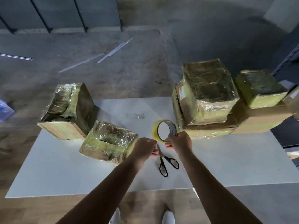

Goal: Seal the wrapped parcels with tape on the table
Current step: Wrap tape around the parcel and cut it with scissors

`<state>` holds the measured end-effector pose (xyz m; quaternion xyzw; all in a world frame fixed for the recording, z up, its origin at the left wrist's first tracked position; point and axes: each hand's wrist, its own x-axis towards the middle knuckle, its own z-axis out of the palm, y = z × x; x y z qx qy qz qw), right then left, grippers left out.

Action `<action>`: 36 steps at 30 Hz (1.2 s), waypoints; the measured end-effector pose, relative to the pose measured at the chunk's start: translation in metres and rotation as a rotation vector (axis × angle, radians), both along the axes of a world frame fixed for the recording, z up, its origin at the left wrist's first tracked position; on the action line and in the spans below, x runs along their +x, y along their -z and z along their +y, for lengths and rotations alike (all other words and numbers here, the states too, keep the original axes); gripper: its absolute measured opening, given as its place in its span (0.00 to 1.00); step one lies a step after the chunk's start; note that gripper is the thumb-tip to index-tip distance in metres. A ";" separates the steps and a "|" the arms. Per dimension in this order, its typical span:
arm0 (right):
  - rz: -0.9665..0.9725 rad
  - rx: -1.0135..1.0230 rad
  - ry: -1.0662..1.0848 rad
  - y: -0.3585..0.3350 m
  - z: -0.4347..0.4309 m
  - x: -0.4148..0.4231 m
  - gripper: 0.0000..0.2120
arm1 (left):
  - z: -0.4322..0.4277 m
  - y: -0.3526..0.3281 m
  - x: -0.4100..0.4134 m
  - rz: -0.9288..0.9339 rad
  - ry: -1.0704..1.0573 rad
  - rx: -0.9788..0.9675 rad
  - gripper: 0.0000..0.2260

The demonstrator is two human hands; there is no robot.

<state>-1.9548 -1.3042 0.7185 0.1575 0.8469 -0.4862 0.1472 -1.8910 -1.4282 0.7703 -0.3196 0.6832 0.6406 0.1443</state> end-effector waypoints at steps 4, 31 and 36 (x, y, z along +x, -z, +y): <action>0.115 0.015 -0.044 -0.032 -0.027 0.000 0.11 | -0.028 -0.026 -0.002 0.017 -0.229 0.192 0.08; 0.591 -0.010 -0.098 -0.144 -0.173 0.009 0.10 | -0.198 -0.106 0.008 0.416 -0.156 0.348 0.12; 0.619 0.047 -0.146 -0.145 -0.173 0.017 0.09 | -0.210 -0.106 0.007 0.414 -0.188 0.415 0.03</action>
